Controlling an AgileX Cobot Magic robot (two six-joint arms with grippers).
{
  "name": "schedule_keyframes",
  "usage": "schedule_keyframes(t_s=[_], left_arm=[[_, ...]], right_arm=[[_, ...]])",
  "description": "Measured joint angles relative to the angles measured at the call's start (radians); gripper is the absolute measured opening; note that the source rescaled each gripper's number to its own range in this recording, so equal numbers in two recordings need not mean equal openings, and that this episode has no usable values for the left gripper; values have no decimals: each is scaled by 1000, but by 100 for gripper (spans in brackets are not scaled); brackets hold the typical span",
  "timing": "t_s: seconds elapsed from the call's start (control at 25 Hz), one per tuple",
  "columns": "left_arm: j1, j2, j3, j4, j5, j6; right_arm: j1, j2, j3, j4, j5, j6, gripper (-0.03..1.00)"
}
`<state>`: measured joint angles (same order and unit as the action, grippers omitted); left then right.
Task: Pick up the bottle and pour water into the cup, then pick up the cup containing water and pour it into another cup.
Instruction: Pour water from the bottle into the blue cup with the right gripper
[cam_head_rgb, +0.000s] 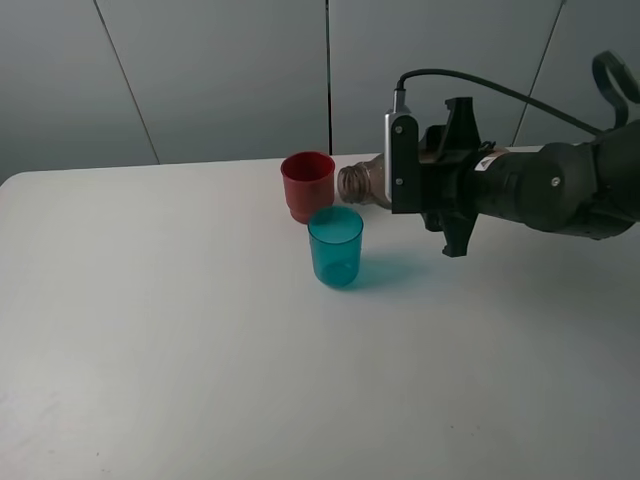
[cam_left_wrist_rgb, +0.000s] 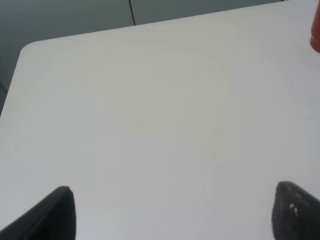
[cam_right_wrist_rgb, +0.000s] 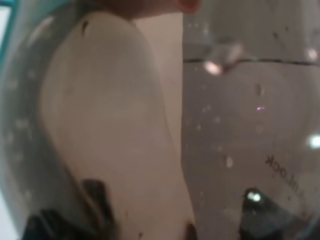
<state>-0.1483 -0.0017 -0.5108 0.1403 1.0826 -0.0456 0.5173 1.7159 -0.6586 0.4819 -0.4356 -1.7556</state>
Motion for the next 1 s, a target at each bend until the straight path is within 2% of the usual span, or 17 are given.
schedule_keyframes(t_s=[0.48,1.0], left_arm=[[0,0,0,0,0,0],[0,0,0,0,0,0]], right_arm=[[0,61,-75,2,-33,-142,4],[-4,111,-84,41,-167,-276,4]])
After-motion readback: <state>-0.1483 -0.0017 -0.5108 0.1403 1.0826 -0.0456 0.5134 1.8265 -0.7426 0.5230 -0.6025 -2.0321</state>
